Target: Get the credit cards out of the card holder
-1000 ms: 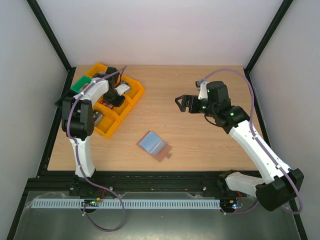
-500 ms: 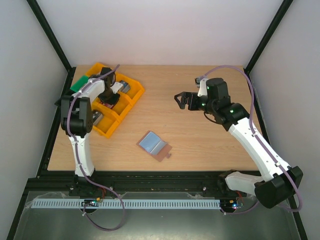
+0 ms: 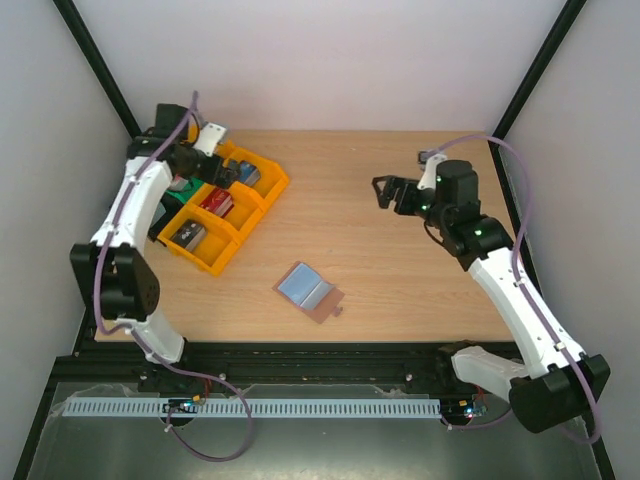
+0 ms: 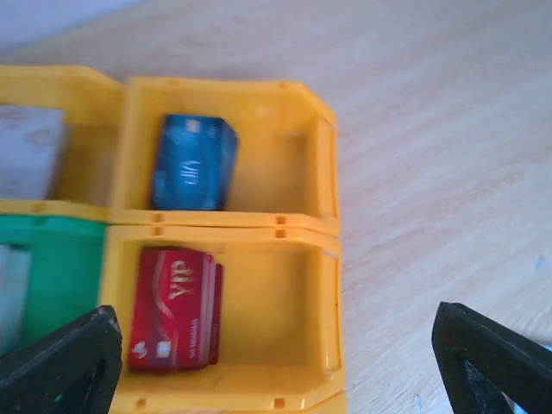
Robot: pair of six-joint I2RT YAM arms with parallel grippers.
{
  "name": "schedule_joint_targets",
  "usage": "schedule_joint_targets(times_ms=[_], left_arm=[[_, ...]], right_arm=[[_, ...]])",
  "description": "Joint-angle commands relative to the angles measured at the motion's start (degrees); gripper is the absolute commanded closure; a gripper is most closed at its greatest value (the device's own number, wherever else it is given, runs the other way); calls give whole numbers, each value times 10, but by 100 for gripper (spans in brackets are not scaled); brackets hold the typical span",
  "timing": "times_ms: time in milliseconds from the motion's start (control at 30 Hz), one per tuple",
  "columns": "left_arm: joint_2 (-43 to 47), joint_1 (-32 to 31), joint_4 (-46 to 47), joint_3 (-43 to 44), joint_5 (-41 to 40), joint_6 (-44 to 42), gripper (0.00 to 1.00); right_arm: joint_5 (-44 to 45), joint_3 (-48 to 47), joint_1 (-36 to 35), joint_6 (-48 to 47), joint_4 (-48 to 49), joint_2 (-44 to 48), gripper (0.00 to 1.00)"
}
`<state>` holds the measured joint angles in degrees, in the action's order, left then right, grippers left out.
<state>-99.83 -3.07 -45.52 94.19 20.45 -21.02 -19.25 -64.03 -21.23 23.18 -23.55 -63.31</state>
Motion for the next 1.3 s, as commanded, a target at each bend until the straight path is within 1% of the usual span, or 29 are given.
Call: schedule_joint_targets(times_ms=[0,100,200,267,333,433,500,567,667,733,867,967,1067,1100,1200,1233,1267], left_arm=[[52,33,6,3,-44,149,1],[84,68,12,1,-62,194,1],[119,106,52,-46,-63,233,1],[146,129,102,-101,-72,261,1],[185,139,167,-189,-78,275,1],[240,138,320,-328,-54,291,1],[254,126,382,-394,-40,293,1],[254,110,426,-436,-58,286,1],[246,92,500,-497,-130,295,1],[244,87,558,-544,-132,299,1],[242,85,680,-627,-130,305,1],[223,90,786,-679,-154,289,1],[204,95,889,-724,-169,275,1],[202,99,905,-725,-163,283,1],[174,104,1034,-750,-122,303,1],[167,101,1028,-739,-107,290,1],[162,98,1013,-730,-114,284,0]], right_arm=[[75,19,59,9,85,6,1],[141,45,82,10,141,16,1],[234,112,94,14,237,53,1],[319,161,96,16,296,80,1],[373,219,97,5,362,104,1],[406,319,97,-49,502,127,1],[419,373,97,-76,585,125,1],[433,409,98,-93,640,110,1],[423,459,100,-120,721,78,1],[404,503,102,-132,789,57,1],[368,545,109,-119,835,-1,1],[363,545,117,-129,848,-26,1],[331,534,124,-138,845,-38,1],[316,532,130,-142,846,-41,1],[280,526,172,-132,854,-52,1],[271,524,184,-133,855,-56,1],[262,521,196,-138,851,-63,1]])
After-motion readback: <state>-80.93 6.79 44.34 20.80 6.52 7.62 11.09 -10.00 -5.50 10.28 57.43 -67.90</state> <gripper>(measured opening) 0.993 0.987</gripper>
